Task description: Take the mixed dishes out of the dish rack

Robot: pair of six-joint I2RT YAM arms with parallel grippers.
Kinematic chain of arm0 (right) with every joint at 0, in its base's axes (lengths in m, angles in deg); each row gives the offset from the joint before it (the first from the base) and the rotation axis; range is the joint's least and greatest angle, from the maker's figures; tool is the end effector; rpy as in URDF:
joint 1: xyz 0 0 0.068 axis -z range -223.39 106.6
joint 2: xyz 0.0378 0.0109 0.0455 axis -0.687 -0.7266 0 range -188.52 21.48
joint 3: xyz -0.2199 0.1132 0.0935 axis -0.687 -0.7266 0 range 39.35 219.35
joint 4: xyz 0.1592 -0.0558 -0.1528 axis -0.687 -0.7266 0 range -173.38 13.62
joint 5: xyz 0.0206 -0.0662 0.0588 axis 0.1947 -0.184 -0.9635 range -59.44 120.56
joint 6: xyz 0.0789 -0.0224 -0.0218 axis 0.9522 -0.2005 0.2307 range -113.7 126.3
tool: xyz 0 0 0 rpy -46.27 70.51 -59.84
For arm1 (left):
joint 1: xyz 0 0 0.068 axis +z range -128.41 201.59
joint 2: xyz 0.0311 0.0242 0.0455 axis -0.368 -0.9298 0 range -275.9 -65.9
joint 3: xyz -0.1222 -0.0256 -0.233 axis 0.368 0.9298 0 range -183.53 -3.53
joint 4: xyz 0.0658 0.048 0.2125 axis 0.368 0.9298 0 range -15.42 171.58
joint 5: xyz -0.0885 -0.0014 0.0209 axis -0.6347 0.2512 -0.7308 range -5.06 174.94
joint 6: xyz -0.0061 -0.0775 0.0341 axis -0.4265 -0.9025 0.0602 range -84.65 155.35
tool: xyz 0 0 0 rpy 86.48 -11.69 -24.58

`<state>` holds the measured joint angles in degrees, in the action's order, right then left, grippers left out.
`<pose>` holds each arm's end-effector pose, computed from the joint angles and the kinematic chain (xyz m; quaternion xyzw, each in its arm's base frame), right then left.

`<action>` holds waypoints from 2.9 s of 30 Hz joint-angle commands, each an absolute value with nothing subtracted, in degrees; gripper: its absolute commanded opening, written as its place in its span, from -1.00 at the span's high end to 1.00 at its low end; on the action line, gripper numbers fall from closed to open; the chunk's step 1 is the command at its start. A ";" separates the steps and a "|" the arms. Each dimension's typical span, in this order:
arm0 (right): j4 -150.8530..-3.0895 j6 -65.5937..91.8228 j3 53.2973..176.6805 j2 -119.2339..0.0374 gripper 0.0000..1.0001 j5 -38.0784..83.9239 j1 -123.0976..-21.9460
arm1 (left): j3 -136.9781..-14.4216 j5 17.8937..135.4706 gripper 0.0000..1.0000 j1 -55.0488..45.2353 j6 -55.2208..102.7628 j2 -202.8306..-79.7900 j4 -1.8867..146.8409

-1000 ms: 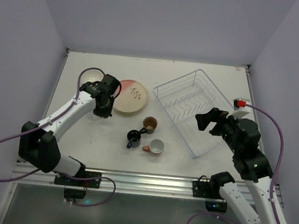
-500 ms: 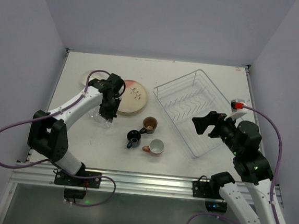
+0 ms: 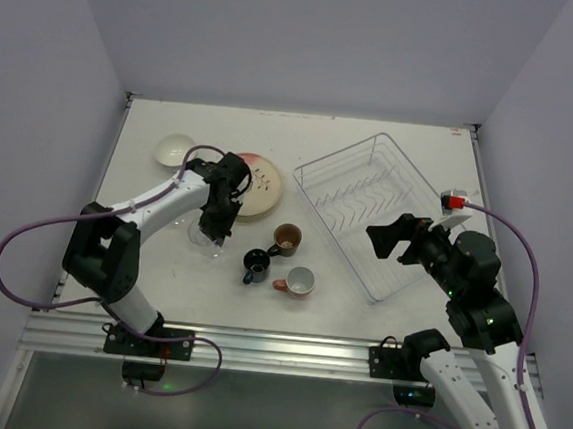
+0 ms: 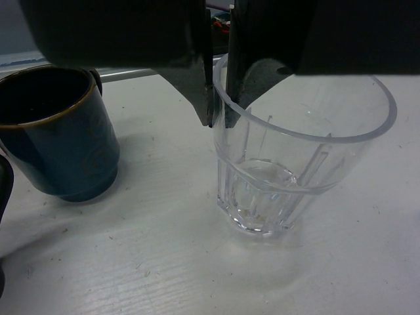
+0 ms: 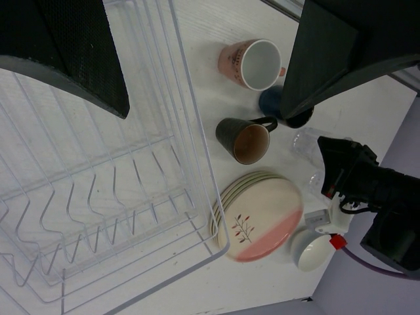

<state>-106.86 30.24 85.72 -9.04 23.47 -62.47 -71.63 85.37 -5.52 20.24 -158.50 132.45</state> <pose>0.1174 0.0503 0.3204 -0.0043 0.7908 0.2693 0.5496 0.2370 -0.1206 0.1893 0.1040 0.9923 -0.0205 0.0634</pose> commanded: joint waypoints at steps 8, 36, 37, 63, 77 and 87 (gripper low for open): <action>-105.47 29.24 85.41 -9.72 -0.98 23.00 -62.38 | -72.87 88.02 0.26 -6.27 22.34 -159.51 132.41; -110.83 17.56 89.47 -0.23 -0.98 42.17 -62.90 | -51.96 113.44 -1.00 10.31 16.10 -100.37 102.97; -110.31 16.59 88.93 0.90 -0.98 42.51 -63.43 | -51.44 112.72 -1.00 11.13 15.93 -99.92 102.97; -117.07 18.78 87.87 15.25 -0.98 48.85 -69.06 | -42.73 110.17 -1.00 10.61 19.97 -76.28 103.06; -117.51 15.88 91.30 12.61 -0.98 52.18 -69.06 | -42.64 106.92 -1.00 10.17 21.38 -75.22 102.71; -114.61 17.11 87.96 12.25 -0.98 51.22 -69.06 | -42.20 105.42 -1.00 10.17 21.99 -75.40 102.09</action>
<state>-117.19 17.35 89.05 13.65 50.64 -68.89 -42.49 106.53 10.52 20.17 -75.40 104.95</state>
